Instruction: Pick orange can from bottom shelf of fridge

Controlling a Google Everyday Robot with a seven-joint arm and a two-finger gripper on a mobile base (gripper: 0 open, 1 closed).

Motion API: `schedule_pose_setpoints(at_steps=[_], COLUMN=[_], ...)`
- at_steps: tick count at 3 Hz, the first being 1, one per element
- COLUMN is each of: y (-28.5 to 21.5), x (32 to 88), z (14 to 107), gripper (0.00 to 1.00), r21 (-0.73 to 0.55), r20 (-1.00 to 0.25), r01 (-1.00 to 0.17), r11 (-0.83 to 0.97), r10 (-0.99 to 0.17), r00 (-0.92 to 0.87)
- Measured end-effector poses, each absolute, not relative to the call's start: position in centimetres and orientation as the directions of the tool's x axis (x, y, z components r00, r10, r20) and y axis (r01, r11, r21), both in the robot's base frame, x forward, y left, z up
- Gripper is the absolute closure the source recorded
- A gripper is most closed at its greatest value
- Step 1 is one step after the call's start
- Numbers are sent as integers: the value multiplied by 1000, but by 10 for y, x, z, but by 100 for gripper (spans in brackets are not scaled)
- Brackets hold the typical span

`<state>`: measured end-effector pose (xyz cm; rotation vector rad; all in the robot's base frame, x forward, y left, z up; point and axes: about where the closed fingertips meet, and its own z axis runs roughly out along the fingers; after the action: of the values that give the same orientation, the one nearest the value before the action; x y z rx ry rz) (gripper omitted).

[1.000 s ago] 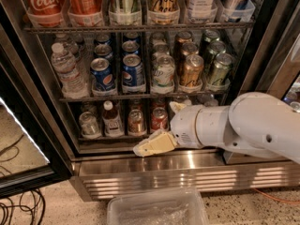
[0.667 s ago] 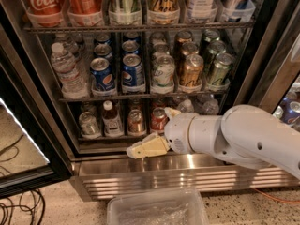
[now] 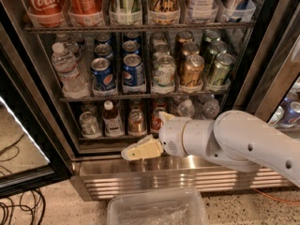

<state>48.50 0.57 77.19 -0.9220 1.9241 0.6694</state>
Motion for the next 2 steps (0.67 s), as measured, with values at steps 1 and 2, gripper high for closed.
schedule_pose_setpoints(at_steps=[1,2], y=[27,39], x=[490,496], z=[755,728], gripper=[0,0], r21=[137,191], r20=[-897,-925], r01=[-803,-761], r11=[581,619], r10=[-272,-147], r00=[-349,-351])
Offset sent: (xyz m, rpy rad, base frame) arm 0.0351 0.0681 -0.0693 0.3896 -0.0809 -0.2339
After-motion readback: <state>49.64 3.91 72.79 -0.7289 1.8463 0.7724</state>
